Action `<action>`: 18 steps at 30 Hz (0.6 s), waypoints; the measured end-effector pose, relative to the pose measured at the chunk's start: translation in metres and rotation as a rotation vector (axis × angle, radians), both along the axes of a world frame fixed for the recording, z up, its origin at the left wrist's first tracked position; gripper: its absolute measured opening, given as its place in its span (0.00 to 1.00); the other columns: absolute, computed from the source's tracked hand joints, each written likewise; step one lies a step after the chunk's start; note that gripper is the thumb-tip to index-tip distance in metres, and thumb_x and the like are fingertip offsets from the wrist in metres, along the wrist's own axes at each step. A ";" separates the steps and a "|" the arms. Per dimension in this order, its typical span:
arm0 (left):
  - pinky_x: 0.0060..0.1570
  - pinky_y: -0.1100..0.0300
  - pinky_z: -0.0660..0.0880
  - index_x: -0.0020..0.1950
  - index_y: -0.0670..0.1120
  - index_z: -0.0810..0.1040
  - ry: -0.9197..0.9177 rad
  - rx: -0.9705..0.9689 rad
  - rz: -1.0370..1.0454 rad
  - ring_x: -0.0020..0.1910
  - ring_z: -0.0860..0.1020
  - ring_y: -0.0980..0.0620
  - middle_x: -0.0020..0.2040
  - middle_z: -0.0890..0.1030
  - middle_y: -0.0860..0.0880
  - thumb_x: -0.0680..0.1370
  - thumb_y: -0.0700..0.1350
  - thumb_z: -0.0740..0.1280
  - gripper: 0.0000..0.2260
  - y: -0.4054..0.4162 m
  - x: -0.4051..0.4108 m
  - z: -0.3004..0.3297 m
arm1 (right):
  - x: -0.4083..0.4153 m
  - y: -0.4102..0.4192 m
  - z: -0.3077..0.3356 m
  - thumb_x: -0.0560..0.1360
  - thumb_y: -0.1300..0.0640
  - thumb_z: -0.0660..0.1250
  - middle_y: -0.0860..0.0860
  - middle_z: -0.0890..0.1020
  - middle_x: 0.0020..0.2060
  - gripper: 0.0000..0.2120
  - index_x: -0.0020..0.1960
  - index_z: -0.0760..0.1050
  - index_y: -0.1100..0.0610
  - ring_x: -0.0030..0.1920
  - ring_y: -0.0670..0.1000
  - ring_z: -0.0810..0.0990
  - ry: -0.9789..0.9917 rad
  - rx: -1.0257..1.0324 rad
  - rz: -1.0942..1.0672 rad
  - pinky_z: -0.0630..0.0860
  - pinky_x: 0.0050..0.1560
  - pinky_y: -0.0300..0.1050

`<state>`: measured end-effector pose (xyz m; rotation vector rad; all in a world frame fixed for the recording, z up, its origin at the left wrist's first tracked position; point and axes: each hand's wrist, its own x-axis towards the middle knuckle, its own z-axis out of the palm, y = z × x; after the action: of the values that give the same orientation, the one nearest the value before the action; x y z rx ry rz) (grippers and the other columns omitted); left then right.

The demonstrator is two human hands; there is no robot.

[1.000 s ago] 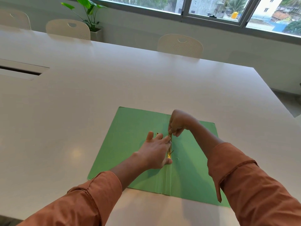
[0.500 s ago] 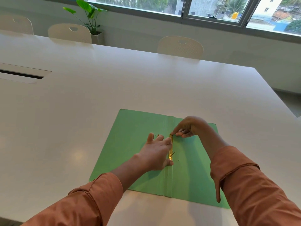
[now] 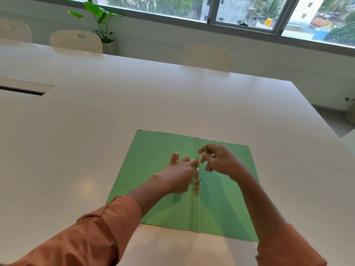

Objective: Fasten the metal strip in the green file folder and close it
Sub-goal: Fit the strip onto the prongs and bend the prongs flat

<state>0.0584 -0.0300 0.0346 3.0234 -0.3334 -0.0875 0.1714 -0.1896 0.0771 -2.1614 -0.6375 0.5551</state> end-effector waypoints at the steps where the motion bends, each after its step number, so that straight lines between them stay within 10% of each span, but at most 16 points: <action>1: 0.50 0.49 0.51 0.67 0.51 0.79 -0.002 -0.018 0.011 0.62 0.69 0.50 0.67 0.74 0.53 0.81 0.45 0.67 0.14 0.000 0.001 0.001 | -0.013 -0.005 -0.001 0.81 0.62 0.68 0.51 0.87 0.41 0.06 0.56 0.82 0.54 0.33 0.49 0.86 -0.020 0.061 -0.026 0.87 0.43 0.58; 5: 0.49 0.51 0.48 0.62 0.53 0.81 -0.023 -0.086 0.049 0.57 0.68 0.51 0.63 0.76 0.54 0.78 0.33 0.62 0.20 -0.003 0.001 0.004 | -0.059 -0.018 -0.005 0.75 0.48 0.76 0.43 0.86 0.38 0.04 0.45 0.82 0.46 0.35 0.48 0.85 -0.218 0.125 0.021 0.83 0.36 0.41; 11: 0.48 0.49 0.51 0.54 0.52 0.84 -0.065 -0.037 0.056 0.60 0.73 0.50 0.60 0.78 0.55 0.80 0.44 0.68 0.07 -0.005 0.003 0.001 | -0.071 -0.033 -0.025 0.70 0.59 0.81 0.42 0.81 0.32 0.05 0.39 0.86 0.53 0.31 0.41 0.79 -0.383 -0.047 0.054 0.74 0.35 0.30; 18: 0.54 0.48 0.54 0.60 0.51 0.85 -0.043 -0.021 0.050 0.63 0.72 0.50 0.66 0.75 0.56 0.82 0.57 0.65 0.15 -0.006 0.004 -0.003 | -0.091 -0.040 -0.037 0.72 0.63 0.76 0.50 0.88 0.37 0.05 0.44 0.90 0.56 0.33 0.45 0.82 -0.437 -0.152 -0.033 0.82 0.40 0.42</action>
<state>0.0626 -0.0355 0.0318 3.0139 -0.2597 -0.0145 0.0800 -0.2301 0.0405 -2.4559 -0.8103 0.1104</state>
